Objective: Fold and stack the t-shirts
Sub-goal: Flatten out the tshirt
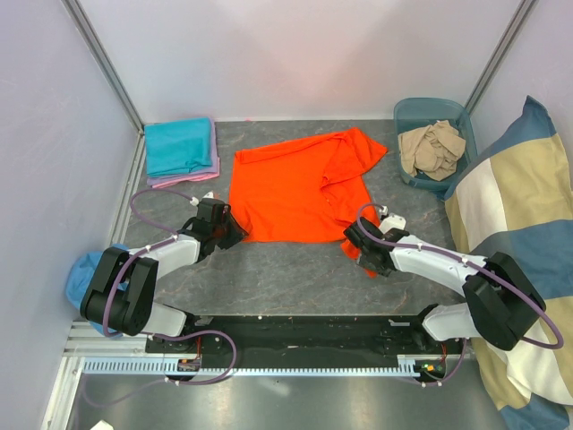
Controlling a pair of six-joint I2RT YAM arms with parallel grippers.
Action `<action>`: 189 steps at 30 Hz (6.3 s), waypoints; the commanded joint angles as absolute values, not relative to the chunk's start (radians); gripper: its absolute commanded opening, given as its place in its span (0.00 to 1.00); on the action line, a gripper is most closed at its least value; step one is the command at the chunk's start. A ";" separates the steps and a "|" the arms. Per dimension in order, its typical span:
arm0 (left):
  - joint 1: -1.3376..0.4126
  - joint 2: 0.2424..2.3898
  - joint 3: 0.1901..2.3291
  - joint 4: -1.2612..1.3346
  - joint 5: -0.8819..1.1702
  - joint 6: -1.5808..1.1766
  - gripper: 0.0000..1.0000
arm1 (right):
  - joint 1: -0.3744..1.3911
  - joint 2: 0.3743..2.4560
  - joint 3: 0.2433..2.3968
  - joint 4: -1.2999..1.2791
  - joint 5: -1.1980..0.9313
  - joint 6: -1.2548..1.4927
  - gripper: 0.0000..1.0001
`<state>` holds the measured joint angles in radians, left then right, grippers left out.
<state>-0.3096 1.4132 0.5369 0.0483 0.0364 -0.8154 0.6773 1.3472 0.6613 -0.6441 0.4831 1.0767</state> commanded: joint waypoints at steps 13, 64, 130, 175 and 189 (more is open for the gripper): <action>-0.307 1.420 0.532 0.066 0.038 -0.836 0.33 | 0.686 1.335 0.586 -0.575 0.387 1.114 0.56; -0.225 1.313 0.580 -0.224 -0.206 -0.796 0.60 | 0.689 1.376 0.607 -0.469 0.351 0.991 0.00; -0.221 1.078 1.724 -0.615 0.133 -0.595 0.02 | 0.689 0.842 1.580 -0.571 0.380 0.292 0.00; -0.189 1.640 1.974 -0.517 0.123 -0.515 0.02 | 0.313 1.486 1.717 -0.287 0.177 0.279 0.00; -0.143 1.445 2.054 -0.569 0.238 -0.575 0.02 | 0.195 1.452 2.048 -0.358 -0.208 0.383 0.00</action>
<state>-0.1432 1.7290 2.2787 -0.6460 0.1997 -0.5690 0.1871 1.6783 2.1395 -0.4152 -0.0864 0.3332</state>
